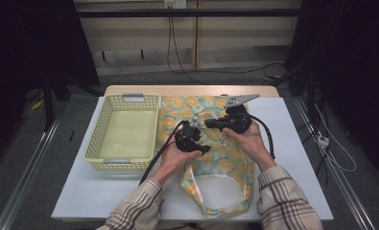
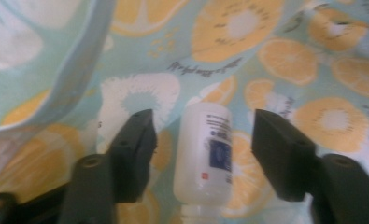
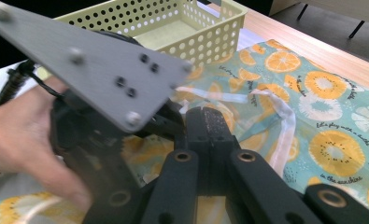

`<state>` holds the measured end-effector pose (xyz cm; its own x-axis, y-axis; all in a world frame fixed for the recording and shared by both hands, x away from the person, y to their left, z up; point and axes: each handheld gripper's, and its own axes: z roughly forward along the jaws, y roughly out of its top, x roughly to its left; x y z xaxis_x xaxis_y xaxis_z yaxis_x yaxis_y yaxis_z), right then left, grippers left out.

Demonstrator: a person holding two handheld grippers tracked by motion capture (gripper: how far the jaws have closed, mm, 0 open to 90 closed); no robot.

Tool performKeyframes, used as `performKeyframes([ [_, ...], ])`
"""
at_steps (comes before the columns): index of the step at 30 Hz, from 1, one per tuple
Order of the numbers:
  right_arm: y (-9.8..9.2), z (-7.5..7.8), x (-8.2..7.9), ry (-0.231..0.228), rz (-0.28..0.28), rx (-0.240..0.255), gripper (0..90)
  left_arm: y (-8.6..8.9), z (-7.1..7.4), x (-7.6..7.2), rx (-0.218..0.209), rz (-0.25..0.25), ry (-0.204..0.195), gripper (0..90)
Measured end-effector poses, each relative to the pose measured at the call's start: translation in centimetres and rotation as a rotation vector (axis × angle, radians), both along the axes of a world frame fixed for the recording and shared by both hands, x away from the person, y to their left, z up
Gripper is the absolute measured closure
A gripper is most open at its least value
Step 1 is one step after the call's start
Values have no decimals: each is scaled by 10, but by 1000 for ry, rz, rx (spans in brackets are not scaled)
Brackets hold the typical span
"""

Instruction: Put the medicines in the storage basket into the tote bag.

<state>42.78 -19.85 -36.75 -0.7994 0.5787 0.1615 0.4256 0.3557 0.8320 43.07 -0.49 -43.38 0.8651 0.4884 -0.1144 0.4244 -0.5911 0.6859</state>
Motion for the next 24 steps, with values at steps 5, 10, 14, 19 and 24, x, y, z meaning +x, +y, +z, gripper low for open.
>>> performKeyframes([
  [5,-1,0,1,-1,-6,1,900,8,12,-9,-10,-14,-27,277],
  [10,0,-1,1,-1,-7,0,900,18,19,-18,-36,-7,-46,212],
  [14,1,-1,2,1,-9,-1,900,25,25,-24,-55,0,-63,175],
  [19,1,-2,3,3,-10,0,900,35,36,-34,-81,-5,-91,160],
  [24,-1,-1,3,3,-10,1,900,44,46,-40,-97,-6,-104,134],
])
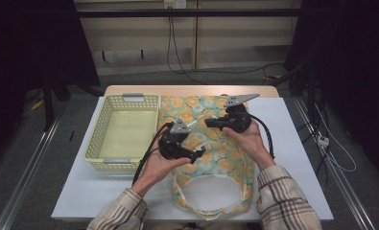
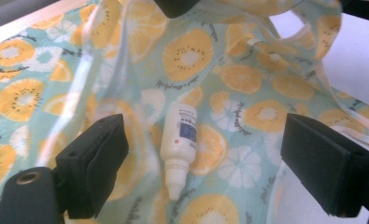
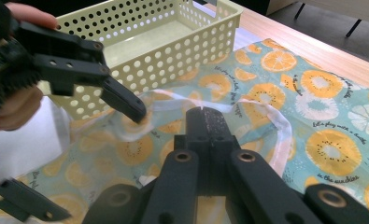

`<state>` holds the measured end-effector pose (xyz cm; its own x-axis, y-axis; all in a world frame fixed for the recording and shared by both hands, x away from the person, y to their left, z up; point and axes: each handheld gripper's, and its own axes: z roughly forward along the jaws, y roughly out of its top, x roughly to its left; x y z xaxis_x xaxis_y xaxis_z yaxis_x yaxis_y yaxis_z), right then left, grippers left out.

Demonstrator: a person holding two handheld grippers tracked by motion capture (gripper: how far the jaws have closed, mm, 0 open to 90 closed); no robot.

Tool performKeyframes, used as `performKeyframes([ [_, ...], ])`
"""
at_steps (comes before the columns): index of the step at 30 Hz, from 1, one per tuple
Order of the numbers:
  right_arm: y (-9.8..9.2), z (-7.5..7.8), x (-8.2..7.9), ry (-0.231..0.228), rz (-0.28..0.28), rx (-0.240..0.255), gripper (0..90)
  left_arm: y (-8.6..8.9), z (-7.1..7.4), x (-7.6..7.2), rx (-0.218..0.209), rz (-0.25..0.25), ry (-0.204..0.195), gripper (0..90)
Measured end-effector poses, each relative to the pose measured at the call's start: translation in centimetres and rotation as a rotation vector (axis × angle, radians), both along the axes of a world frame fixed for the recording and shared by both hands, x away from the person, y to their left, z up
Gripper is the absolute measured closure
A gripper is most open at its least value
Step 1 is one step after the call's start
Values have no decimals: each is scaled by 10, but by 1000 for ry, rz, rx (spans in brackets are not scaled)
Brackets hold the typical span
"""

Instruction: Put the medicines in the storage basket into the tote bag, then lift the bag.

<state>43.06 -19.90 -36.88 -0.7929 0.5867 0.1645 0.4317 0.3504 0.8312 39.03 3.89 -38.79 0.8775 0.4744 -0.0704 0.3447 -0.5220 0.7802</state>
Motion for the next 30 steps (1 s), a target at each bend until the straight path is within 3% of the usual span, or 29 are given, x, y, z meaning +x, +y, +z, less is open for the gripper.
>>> performKeyframes([
  [9,0,-1,-1,-3,-1,-1,900,10,0,-17,34,-20,-28,112],
  [12,0,-1,-2,-3,-3,1,900,14,-1,-25,26,-34,-35,121],
  [16,1,-2,-4,0,-3,-1,900,18,-5,-35,17,-34,-27,127],
  [17,1,-3,-4,2,-4,1,900,20,-6,-37,47,-40,-31,127],
  [18,1,-3,-4,3,-4,2,900,21,-8,-39,33,-31,-24,128],
  [19,1,-4,-4,6,-6,1,900,22,-8,-41,53,-32,-32,127],
  [20,1,-4,-3,7,-7,2,900,24,-10,-43,35,-42,-17,128],
  [24,3,-4,-3,7,-4,-4,900,28,-16,-52,31,-52,-8,128],
  [25,3,-4,-3,5,-5,-2,900,30,-15,-52,59,-71,-8,127],
  [26,3,-5,-3,5,-4,-1,900,31,-17,-56,61,-59,-12,125],
  [27,3,-5,-3,6,-5,-2,900,34,-19,-58,68,-82,-8,124],
  [28,3,-5,-3,7,-7,1,900,35,-21,-60,49,-75,1,122],
  [29,3,-5,-3,7,-7,4,900,38,-22,-64,73,-77,-7,121],
  [30,4,-5,-3,7,-6,2,900,40,-23,-66,70,-95,3,124],
])
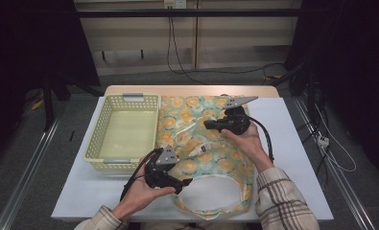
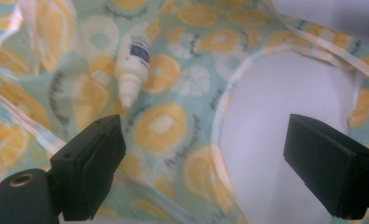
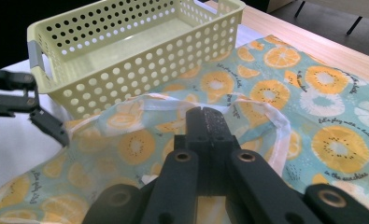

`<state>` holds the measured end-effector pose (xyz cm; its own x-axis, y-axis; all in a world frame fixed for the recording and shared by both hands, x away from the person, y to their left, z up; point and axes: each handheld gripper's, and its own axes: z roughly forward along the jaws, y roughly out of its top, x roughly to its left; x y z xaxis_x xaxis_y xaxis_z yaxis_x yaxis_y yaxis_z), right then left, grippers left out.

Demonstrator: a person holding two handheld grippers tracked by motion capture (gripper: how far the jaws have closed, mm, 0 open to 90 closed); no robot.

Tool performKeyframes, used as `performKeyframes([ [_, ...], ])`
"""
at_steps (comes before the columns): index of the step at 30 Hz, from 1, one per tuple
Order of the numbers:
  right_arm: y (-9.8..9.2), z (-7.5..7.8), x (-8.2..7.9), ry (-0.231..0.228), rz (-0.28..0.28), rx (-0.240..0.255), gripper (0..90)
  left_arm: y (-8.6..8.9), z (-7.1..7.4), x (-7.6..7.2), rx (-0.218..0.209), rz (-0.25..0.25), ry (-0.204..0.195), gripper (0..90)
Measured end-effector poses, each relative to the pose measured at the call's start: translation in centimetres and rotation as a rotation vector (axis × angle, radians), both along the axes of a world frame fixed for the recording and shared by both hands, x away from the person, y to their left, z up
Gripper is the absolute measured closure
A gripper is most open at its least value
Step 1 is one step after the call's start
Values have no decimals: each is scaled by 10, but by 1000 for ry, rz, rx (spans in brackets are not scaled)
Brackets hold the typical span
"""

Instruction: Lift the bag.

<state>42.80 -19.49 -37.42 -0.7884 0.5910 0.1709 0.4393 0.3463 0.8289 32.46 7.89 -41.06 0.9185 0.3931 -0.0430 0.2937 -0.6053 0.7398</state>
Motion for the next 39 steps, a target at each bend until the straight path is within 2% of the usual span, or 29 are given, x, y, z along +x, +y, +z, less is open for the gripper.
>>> performKeyframes([
  [2,0,0,0,3,-3,3,900,3,-2,-6,-1,7,-14,142],
  [5,1,0,0,4,-5,0,900,5,-5,-10,-22,-18,21,139],
  [6,1,0,0,3,-5,0,900,6,-5,-12,2,-13,16,139],
  [7,1,0,0,2,-5,-3,900,6,-7,-13,-9,-34,22,139],
  [8,1,0,0,0,-6,-6,900,7,-7,-16,15,-33,13,139],
  [9,1,0,0,-1,-6,-4,900,7,-7,-18,19,-45,18,139],
  [10,1,-1,0,-1,-5,-4,900,8,-8,-19,4,-67,27,139],
  [13,2,-2,0,1,-5,-7,900,8,-8,-26,10,-94,31,134],
  [15,3,-2,0,3,-4,-11,900,9,-9,-32,21,-115,35,131],
  [16,3,-2,0,2,-5,-13,900,9,-9,-35,45,-114,20,124],
  [17,3,-2,0,1,-5,-15,900,10,-11,-37,28,-138,32,120],
  [18,4,-2,0,2,-6,-17,900,10,-12,-39,43,-151,32,120],
  [19,4,-2,0,3,-5,-19,900,9,-13,-41,69,-152,17,119],
  [20,4,-2,0,3,-5,-21,900,9,-16,-40,58,-181,36,112],
  [21,4,-2,0,5,-5,-24,900,7,-19,-40,58,-180,31,111],
  [23,4,-3,0,4,-7,-23,900,5,-23,-38,89,-188,19,127],
  [25,3,-3,1,6,-10,-22,900,4,-26,-36,114,-205,25,156],
  [27,3,-3,1,5,-11,-23,900,3,-29,-35,137,-221,23,240],
  [28,2,-3,1,5,-11,-23,900,2,-30,-34,175,-197,6,272],
  [29,2,-3,1,7,-12,-22,900,2,-34,-31,155,-213,25,303],
  [35,2,-3,1,4,-12,-27,900,1,-36,-27,141,-212,50,425],
  [36,2,-3,1,3,-13,-29,900,0,-34,-28,149,-210,43,483],
  [37,2,-3,1,2,-13,-28,900,-1,-35,-29,130,-217,49,568],
  [38,2,-3,1,1,-12,-28,900,-2,-34,-29,150,-217,43,625],
  [39,2,-3,1,1,-12,-30,900,-4,-35,-28,130,-220,55,647],
])
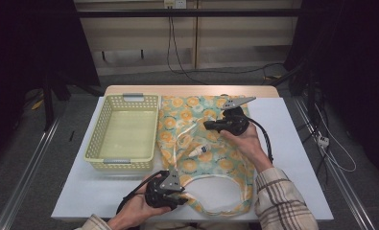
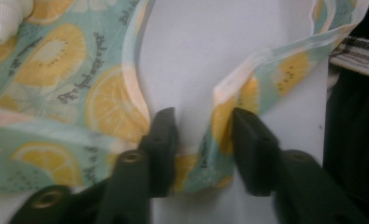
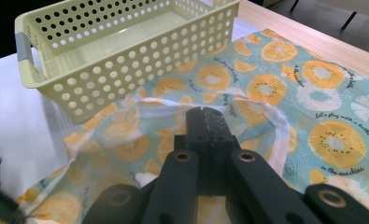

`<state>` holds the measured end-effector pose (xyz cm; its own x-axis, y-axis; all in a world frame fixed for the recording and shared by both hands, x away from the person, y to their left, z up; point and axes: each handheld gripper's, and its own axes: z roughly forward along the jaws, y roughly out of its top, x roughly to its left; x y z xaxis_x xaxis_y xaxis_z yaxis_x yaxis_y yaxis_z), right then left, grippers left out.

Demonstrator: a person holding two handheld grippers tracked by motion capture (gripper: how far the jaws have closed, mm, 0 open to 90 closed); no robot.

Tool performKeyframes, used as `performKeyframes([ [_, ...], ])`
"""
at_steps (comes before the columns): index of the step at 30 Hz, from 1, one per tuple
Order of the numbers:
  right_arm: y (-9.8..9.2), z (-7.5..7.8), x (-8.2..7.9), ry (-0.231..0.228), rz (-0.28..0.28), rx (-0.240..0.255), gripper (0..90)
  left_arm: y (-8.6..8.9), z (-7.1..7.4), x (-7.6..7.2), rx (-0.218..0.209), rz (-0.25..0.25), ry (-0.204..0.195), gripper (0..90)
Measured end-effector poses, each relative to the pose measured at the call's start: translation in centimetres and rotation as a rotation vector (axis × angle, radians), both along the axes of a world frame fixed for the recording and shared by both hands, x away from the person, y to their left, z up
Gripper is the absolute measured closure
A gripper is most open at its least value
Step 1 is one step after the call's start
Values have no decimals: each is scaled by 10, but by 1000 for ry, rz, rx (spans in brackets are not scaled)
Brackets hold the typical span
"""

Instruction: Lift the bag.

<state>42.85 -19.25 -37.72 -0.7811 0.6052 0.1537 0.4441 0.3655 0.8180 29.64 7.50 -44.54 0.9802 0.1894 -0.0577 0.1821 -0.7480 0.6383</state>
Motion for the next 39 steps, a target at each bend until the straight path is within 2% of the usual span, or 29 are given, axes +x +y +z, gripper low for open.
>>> performKeyframes([
  [1,0,0,0,-1,1,0,900,-1,2,0,31,4,-20,689],
  [2,0,0,0,0,0,-2,900,-2,0,0,-4,0,-7,763],
  [4,0,0,0,0,1,0,900,-1,1,1,-3,-5,2,857],
  [6,-1,0,0,0,1,1,900,0,3,1,-34,17,-2,892],
  [7,-1,0,1,0,-1,3,900,2,6,2,-34,27,4,895],
  [8,-1,0,1,0,-1,4,900,4,8,3,-58,30,5,896],
  [10,-1,1,1,-1,1,5,900,8,13,5,-96,57,-16,899],
  [12,0,2,0,-6,3,2,900,12,21,6,-114,98,-41,900],
  [18,-2,2,1,-6,-4,5,900,18,35,12,-212,134,-63,900],
  [20,-3,4,0,-12,-6,9,900,21,42,14,-235,143,-63,900],
  [22,-3,6,0,-16,-9,11,900,23,50,17,-257,149,-81,900],
  [24,-4,8,0,-23,-13,16,900,25,59,20,-299,168,-81,900],
  [27,-6,12,0,-32,-18,18,900,28,73,26,-331,186,-117,900],
  [32,-7,23,2,-53,-35,4,900,30,95,30,-391,223,-161,900],
  [39,-8,41,5,-87,-50,18,900,38,126,38,-475,265,-215,900],
])
